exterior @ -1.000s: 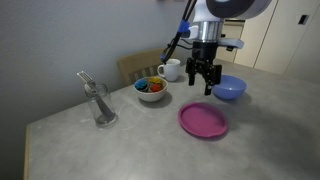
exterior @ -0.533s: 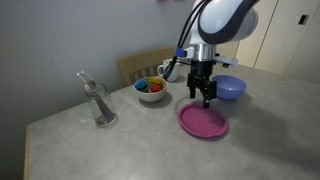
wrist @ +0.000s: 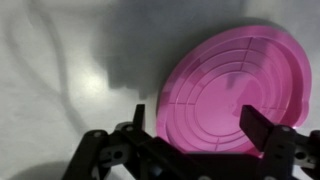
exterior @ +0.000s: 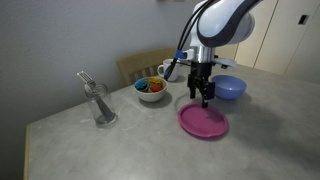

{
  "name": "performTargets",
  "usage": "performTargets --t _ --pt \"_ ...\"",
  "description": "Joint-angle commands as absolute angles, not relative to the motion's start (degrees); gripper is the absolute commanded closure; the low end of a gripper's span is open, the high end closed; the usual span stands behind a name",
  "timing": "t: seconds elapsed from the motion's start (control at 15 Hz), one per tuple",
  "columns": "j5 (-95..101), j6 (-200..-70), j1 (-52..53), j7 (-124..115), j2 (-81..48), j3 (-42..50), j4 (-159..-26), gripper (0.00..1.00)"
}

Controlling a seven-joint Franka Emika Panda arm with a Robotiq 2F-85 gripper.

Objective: Get the pink plate and use it to cover the blue bowl

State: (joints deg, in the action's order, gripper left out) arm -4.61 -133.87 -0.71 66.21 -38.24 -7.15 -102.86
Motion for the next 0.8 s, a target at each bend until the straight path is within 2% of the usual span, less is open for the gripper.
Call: performTargets --t 0.0,0.4,0.53,0.6,0.73 --pt "-2.7 -131.9 -1.2 65.1 -42.2 -7.9 -97.4 0.04" --pt "-0.4 -128.9 -0.2 63.2 -46.9 -7.8 -91.8 0.05" --pt "0.5 -127.8 0.1 62.7 -47.5 -7.8 -90.7 0.30" --pt "1.1 -127.6 0.2 62.7 -47.6 -7.8 -90.4 0.32" --pt "1.8 -127.4 0.3 62.6 -47.6 -7.8 -90.0 0.46"
